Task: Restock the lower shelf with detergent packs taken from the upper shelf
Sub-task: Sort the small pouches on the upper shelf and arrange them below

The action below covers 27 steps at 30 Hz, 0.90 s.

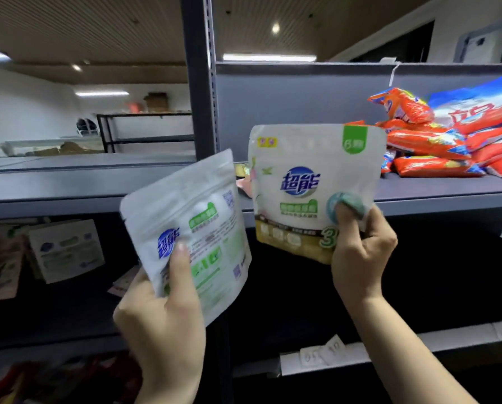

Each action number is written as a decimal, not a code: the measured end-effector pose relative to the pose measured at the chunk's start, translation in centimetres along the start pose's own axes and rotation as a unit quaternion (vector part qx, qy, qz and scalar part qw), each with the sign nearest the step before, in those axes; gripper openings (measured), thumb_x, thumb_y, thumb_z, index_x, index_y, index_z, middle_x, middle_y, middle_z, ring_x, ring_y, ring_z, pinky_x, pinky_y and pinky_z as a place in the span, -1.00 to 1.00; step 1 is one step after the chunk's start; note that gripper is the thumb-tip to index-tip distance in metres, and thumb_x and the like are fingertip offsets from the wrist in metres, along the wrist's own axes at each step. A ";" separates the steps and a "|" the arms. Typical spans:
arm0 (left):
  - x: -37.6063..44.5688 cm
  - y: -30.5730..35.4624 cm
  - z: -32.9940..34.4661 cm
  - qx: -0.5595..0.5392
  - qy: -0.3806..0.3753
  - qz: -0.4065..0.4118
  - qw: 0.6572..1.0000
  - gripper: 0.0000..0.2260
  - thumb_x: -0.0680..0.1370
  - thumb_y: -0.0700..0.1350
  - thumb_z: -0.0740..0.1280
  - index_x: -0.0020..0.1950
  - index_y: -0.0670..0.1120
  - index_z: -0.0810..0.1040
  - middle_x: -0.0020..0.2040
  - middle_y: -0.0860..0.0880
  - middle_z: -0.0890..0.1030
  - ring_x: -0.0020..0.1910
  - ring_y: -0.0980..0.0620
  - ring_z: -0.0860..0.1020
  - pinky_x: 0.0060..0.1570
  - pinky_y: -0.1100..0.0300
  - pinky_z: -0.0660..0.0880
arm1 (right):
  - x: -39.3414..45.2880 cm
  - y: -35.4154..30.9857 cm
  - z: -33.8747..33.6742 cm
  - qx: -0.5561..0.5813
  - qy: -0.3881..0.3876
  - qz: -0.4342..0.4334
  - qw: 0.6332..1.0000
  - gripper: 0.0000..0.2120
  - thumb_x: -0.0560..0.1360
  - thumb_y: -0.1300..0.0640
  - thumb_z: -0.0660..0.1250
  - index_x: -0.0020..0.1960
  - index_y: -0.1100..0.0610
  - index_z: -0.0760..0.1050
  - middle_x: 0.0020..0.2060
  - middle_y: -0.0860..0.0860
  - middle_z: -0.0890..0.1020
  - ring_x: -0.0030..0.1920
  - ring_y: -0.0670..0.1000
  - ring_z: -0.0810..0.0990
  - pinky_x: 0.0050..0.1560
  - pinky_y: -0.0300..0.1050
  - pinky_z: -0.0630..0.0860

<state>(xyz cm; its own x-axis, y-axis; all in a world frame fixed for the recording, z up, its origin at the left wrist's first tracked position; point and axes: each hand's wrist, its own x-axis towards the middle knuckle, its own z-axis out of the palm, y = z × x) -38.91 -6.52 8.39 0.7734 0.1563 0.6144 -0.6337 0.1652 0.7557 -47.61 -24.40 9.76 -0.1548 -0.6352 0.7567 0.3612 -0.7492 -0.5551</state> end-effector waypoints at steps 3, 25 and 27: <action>1.0 2.8 3.8 0.007 -0.012 0.063 0.998 -0.78 0.53 0.04 0.30 -0.16 -0.06 0.63 -0.29 0.19 0.59 -0.31 0.29 0.58 -0.32 0.35 0.46 | 3.9 0.4 -1.4 -0.007 0.030 -0.002 1.000 -0.95 0.48 0.08 0.31 -0.11 0.01 0.54 -0.35 -0.28 0.60 -0.29 -0.29 0.50 -0.24 -0.25 0.47; 16.4 -0.6 34.3 0.364 -0.101 0.214 0.901 -0.77 0.62 -0.13 0.14 -0.05 -0.11 0.58 -0.10 -0.19 0.62 -0.13 -0.23 0.58 0.23 -0.03 0.29 | 21.0 8.5 -1.1 -0.114 -0.026 0.020 0.993 -0.88 0.50 0.13 0.28 -0.21 0.05 0.53 -0.29 0.05 0.63 -0.22 0.11 0.58 -0.21 0.02 0.51; 17.1 -3.2 35.7 0.413 -0.120 0.250 0.868 -0.78 0.62 -0.13 0.15 -0.03 -0.11 0.58 -0.10 -0.18 0.61 -0.12 -0.22 0.59 0.38 -0.08 0.15 | 22.0 9.5 -0.3 -0.133 -0.044 0.019 0.990 -0.87 0.51 0.16 0.28 -0.20 0.11 0.52 -0.31 0.09 0.62 -0.31 0.04 0.52 -0.27 -0.08 0.45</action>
<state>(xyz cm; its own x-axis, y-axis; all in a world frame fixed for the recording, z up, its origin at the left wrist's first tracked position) -23.08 -39.18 24.58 0.4492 -0.2153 0.8671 -0.7395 -0.6342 0.2257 -47.86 -45.52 20.99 -0.0602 -0.6533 0.7547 0.1091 -0.7558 -0.6456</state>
